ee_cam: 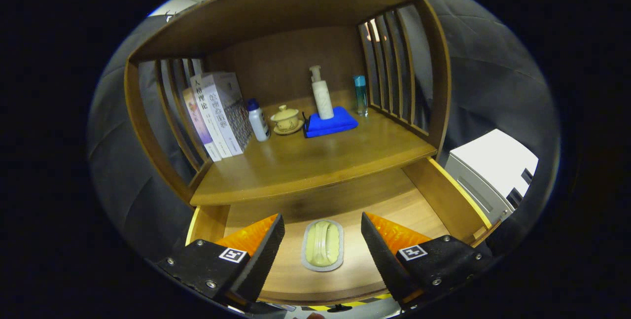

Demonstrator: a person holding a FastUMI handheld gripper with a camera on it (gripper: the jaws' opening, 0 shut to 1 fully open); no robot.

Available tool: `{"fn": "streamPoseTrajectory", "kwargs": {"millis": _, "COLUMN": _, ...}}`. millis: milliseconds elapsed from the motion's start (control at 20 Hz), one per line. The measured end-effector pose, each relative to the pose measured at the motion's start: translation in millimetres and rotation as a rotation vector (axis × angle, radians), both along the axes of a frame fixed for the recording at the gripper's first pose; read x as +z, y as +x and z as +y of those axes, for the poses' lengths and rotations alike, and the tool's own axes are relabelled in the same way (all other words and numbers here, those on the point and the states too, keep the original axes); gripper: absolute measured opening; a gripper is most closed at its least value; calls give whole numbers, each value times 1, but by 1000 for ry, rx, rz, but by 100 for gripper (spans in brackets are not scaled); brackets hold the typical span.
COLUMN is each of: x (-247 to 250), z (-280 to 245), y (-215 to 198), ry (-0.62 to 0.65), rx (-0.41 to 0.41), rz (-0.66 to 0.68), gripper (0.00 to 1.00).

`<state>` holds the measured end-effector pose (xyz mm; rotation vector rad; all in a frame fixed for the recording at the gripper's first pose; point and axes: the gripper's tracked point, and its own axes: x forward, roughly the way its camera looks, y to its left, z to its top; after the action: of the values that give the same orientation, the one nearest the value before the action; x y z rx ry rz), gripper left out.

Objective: Pull open the drawer, take out the items inside it, and place them on the countertop above the cabinet.

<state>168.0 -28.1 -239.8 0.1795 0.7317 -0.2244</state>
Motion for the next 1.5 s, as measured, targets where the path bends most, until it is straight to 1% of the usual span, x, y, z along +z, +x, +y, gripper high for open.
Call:
{"fn": "streamPoseTrajectory", "kwargs": {"millis": 200, "x": -32, "z": 8, "y": 8, "ry": -32, "rx": 24, "rz": 135, "gripper": 96}}
{"fn": "streamPoseTrajectory", "kwargs": {"millis": 300, "x": -42, "z": 12, "y": 9, "ry": -42, "rx": 27, "rz": 179, "gripper": 96}}
{"fn": "streamPoseTrajectory", "kwargs": {"millis": 450, "x": -78, "z": 13, "y": 7, "ry": -21, "rx": 7, "rz": 262, "gripper": 96}}
{"fn": "streamPoseTrajectory", "kwargs": {"millis": 600, "x": -100, "z": 19, "y": 7, "ry": 14, "rx": 6, "rz": 299, "gripper": 96}}
{"fn": "streamPoseTrajectory", "kwargs": {"millis": 700, "x": -111, "z": 17, "y": 6, "ry": 10, "rx": 6, "rz": 330, "gripper": 94}}
{"fn": "streamPoseTrajectory", "kwargs": {"millis": 800, "x": -118, "z": 15, "y": 4, "ry": -8, "rx": 13, "rz": 364, "gripper": 89}}
{"fn": "streamPoseTrajectory", "kwargs": {"millis": 900, "x": -124, "z": 15, "y": 5, "ry": -16, "rx": 27, "rz": 383, "gripper": 83}}
{"fn": "streamPoseTrajectory", "kwargs": {"millis": 950, "x": -126, "z": 14, "y": 5, "ry": -27, "rx": 34, "rz": 396, "gripper": 78}}
{"fn": "streamPoseTrajectory", "kwargs": {"millis": 1000, "x": -130, "z": 13, "y": 3, "ry": -41, "rx": 40, "rz": 409, "gripper": 74}}
{"fn": "streamPoseTrajectory", "kwargs": {"millis": 1050, "x": -131, "z": 13, "y": 3, "ry": -49, "rx": 46, "rz": 418, "gripper": 67}}
{"fn": "streamPoseTrajectory", "kwargs": {"millis": 1100, "x": -135, "z": 13, "y": 2, "ry": -51, "rx": 48, "rz": 425, "gripper": 63}}
{"fn": "streamPoseTrajectory", "kwargs": {"millis": 1150, "x": -137, "z": 14, "y": 3, "ry": -44, "rx": 49, "rz": 428, "gripper": 55}}
{"fn": "streamPoseTrajectory", "kwargs": {"millis": 1200, "x": -138, "z": 17, "y": 2, "ry": -30, "rx": 48, "rz": 423, "gripper": 51}}
{"fn": "streamPoseTrajectory", "kwargs": {"millis": 1350, "x": -135, "z": 19, "y": 2, "ry": -25, "rx": 69, "rz": 409, "gripper": 27}}
{"fn": "streamPoseTrajectory", "kwargs": {"millis": 1450, "x": -133, "z": 20, "y": -2, "ry": -34, "rx": 69, "rz": 394, "gripper": 20}}
{"fn": "streamPoseTrajectory", "kwargs": {"millis": 1500, "x": -132, "z": 21, "y": -4, "ry": -48, "rx": 79, "rz": 385, "gripper": 19}}
